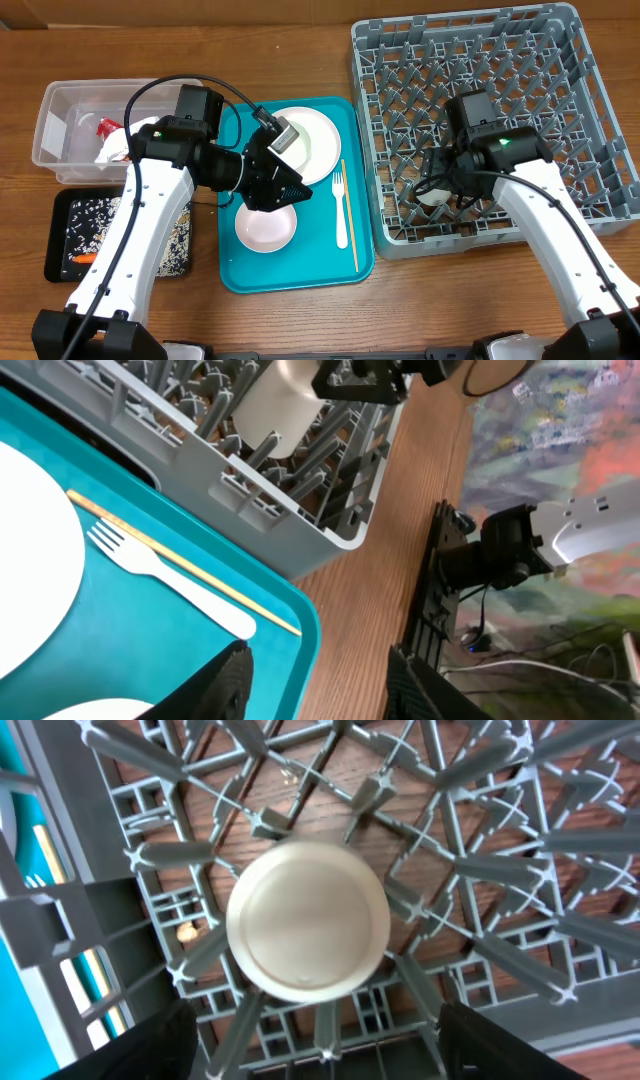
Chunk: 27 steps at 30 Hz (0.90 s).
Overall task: Sort waste into correct bins and load items into the dishwasher
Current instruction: 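Release the cup and move the left gripper down to the pink bowl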
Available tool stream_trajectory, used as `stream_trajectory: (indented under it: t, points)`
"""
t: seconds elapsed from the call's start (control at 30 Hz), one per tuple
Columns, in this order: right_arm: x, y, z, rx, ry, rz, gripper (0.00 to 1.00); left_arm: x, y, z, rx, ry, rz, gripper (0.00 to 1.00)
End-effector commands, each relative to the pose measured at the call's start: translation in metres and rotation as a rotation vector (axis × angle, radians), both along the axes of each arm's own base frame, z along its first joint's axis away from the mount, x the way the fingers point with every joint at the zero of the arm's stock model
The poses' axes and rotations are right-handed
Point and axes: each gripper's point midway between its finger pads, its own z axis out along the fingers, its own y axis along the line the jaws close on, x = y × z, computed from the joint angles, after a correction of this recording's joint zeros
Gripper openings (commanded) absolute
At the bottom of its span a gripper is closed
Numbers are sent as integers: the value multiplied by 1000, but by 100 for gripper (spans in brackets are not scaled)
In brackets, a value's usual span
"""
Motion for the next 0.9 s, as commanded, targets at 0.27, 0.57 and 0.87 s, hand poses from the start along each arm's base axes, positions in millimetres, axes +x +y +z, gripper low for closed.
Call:
stream_trajectory:
  t: [0.27, 0.57, 0.87]
  points:
    - [6, 29, 41, 143, -30, 127, 100, 23, 57, 12, 169, 117, 410, 36]
    - [4, 29, 41, 142, -25, 126, 100, -1, 128, -5, 557, 160, 738, 91]
    - [0, 28, 40, 138, -6, 125, 100, -10, 112, -24, 507, 278, 698, 79]
